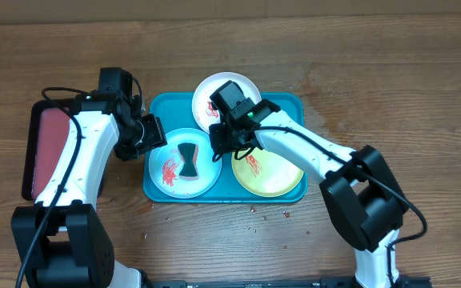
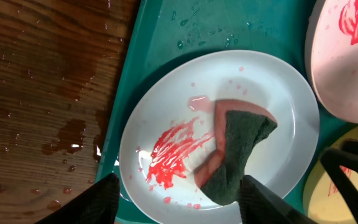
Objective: Clean dirty plates on tray and stack at the side
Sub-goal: 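Reach the right gripper to the light-blue plate rim and grip it, then scrub the light-blue plate with the sponge while the right gripper holds it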
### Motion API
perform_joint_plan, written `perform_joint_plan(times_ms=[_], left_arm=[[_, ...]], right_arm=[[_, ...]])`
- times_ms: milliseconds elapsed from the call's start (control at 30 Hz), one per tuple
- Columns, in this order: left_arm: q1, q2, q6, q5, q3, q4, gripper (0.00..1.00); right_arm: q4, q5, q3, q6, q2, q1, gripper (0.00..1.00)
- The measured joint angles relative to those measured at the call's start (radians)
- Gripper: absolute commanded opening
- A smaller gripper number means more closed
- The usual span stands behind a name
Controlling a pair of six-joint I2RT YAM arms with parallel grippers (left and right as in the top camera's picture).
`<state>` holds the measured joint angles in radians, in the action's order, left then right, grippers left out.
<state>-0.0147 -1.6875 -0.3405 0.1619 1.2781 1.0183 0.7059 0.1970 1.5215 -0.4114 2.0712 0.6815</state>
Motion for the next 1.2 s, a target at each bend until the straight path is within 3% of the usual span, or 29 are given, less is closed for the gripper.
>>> perform_joint_plan(times_ms=[467, 633, 733, 1200], left_arm=[[0.053, 0.0, 0.007, 0.03, 0.0, -0.026, 0.51], [0.091, 0.0, 0.007, 0.034, -0.008, -0.063, 0.53], [0.102, -0.001, 0.006, 0.037, -0.014, -0.073, 0.45], [0.159, -0.124, 0.007, 0.09, -0.082, -0.187, 0.4]], right_arm=[[-0.074, -0.003, -0.044, -0.004, 0.037, 0.0, 0.35], [-0.077, -0.003, -0.052, -0.006, 0.037, 0.0, 0.29], [-0.077, -0.003, -0.052, -0.006, 0.037, 0.0, 0.21], [-0.09, -0.003, -0.053, -0.007, 0.037, 0.0, 0.21]])
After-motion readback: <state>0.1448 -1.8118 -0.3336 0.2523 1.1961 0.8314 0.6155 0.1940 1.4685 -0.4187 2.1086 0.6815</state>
